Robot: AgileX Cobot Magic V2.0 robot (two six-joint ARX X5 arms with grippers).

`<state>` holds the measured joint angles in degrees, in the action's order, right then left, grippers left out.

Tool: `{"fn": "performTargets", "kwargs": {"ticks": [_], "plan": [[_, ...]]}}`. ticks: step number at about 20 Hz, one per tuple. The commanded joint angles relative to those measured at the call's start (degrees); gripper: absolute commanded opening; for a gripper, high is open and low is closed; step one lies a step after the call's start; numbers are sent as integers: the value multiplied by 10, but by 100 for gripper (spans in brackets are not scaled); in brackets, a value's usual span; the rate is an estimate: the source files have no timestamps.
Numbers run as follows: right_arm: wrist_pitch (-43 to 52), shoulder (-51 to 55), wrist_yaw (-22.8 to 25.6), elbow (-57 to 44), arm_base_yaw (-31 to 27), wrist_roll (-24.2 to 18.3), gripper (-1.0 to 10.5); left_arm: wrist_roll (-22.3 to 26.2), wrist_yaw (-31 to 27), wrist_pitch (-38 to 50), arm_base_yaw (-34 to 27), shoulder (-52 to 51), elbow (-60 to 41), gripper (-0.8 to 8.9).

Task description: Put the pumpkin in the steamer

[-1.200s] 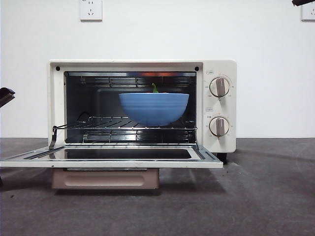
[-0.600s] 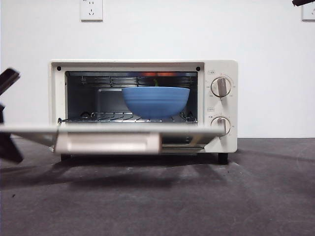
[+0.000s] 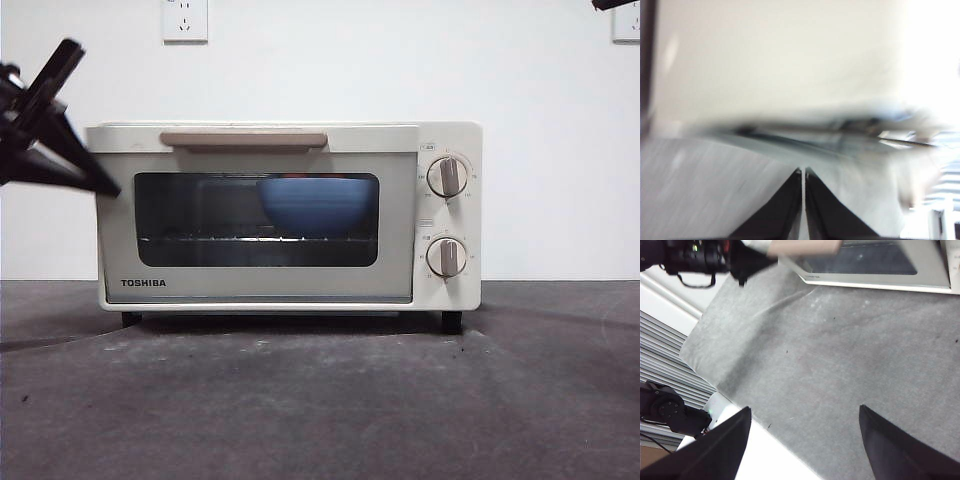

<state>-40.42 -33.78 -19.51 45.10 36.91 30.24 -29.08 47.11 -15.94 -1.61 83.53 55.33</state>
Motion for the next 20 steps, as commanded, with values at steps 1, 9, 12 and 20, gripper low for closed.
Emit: {"fn": "performTargets", "kwargs": {"ticks": [1, 9, 12, 20], "plan": [[6, -2, 0, 1, 3, -7, 338, -52, 5, 31, 1, 7, 27, 15], [14, -2, 36, 1, 3, -25, 338, 143, 5, -102, 43, -89, 42, 15], [33, -2, 50, 1, 3, -52, 338, 197, 5, -149, 83, -167, 42, 15], [59, -2, 50, 1, 3, -131, 338, 247, -175, -274, 172, -414, 42, 14]]}}
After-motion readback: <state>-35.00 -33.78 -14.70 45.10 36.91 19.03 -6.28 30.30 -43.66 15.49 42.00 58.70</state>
